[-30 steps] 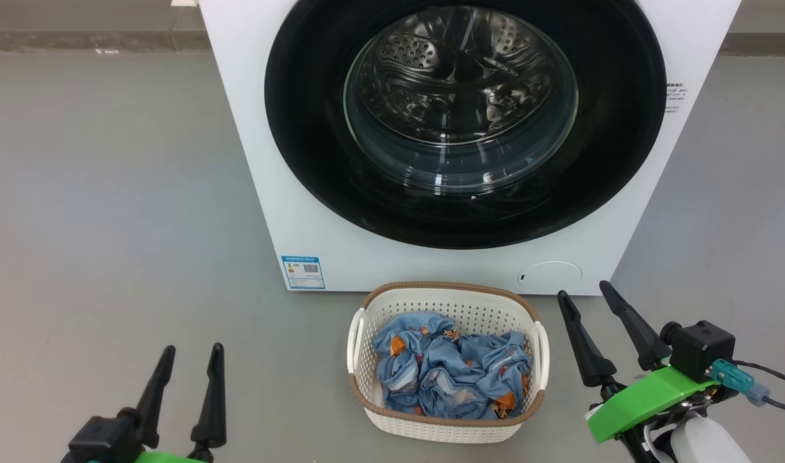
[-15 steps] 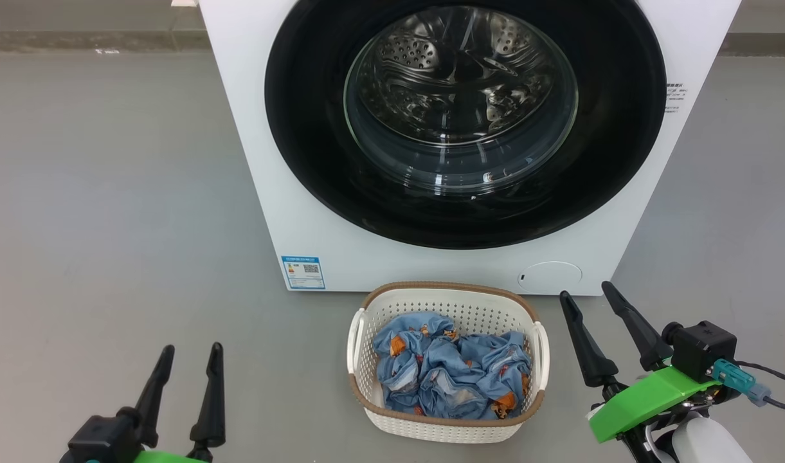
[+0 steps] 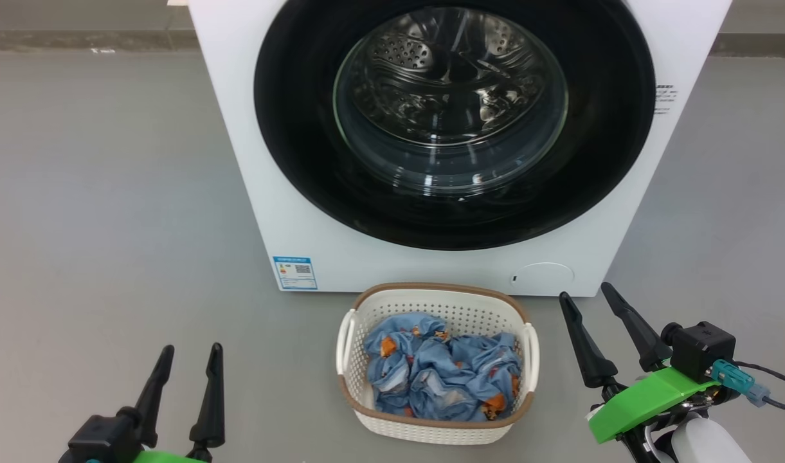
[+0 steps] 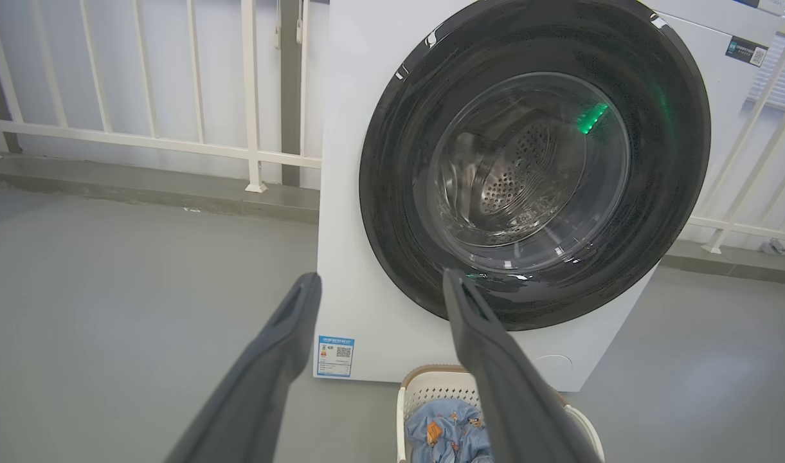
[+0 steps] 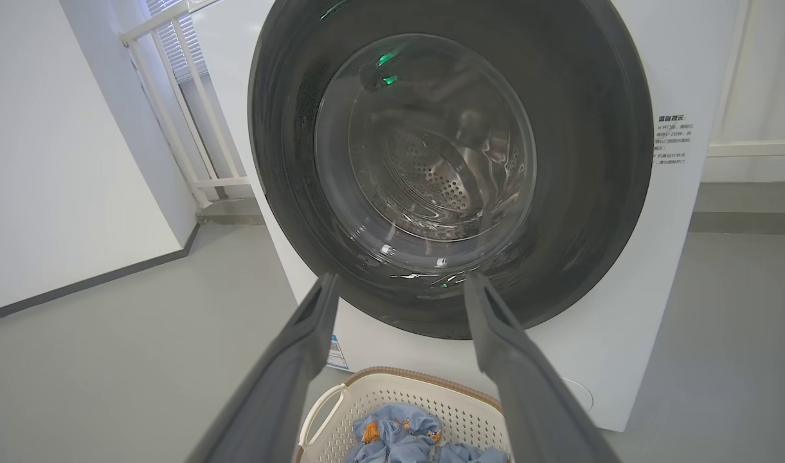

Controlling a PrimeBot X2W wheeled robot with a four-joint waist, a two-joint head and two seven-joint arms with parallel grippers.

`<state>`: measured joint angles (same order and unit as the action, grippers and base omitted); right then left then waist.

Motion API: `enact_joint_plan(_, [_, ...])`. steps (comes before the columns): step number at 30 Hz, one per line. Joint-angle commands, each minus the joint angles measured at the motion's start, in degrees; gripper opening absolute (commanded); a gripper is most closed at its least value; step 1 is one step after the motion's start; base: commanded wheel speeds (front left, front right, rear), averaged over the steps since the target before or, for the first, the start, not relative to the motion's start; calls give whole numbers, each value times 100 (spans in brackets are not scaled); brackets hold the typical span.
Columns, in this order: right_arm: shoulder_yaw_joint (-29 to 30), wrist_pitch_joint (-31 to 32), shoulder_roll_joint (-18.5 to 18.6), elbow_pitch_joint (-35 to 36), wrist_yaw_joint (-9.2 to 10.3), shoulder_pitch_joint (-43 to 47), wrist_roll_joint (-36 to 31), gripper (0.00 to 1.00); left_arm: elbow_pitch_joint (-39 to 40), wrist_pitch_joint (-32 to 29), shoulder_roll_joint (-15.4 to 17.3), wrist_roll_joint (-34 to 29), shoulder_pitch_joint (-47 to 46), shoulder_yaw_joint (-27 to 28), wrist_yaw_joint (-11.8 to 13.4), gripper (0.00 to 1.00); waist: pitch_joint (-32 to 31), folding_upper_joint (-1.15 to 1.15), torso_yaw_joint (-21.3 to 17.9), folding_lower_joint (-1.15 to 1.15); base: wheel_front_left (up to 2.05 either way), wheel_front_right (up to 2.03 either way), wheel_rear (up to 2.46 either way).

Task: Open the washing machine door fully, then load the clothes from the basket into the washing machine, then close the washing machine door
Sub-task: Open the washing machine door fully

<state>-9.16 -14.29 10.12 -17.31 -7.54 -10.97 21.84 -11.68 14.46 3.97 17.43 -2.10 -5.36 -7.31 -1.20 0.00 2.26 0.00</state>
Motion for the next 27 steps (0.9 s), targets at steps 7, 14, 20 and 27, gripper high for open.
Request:
enact_joint_plan(7, [-105, -71, 19, 127, 5, -252, 24, 100, 99, 54, 104, 49, -276, 160, -18, 100, 18, 0, -1, 0, 115, 115, -230])
enact_joint_plan(14, [-80, -71, 5, 136, 5, -240, 25, 100, 124, 54, 89, 85, -279, 203, -18, 100, 39, 0, -4, 0, 119, 119, -238])
enact_joint_plan(20, [-57, -71, 3, 136, 5, -236, 21, 100, 127, 54, 82, 133, -272, 172, -18, 100, 43, 0, 0, 0, 78, 78, -155])
enact_joint_plan(27, [-55, -71, 4, 141, 5, -230, 20, 100, 124, 54, 71, 147, -259, 153, -18, 100, 38, 0, 5, 0, 27, 27, -53])
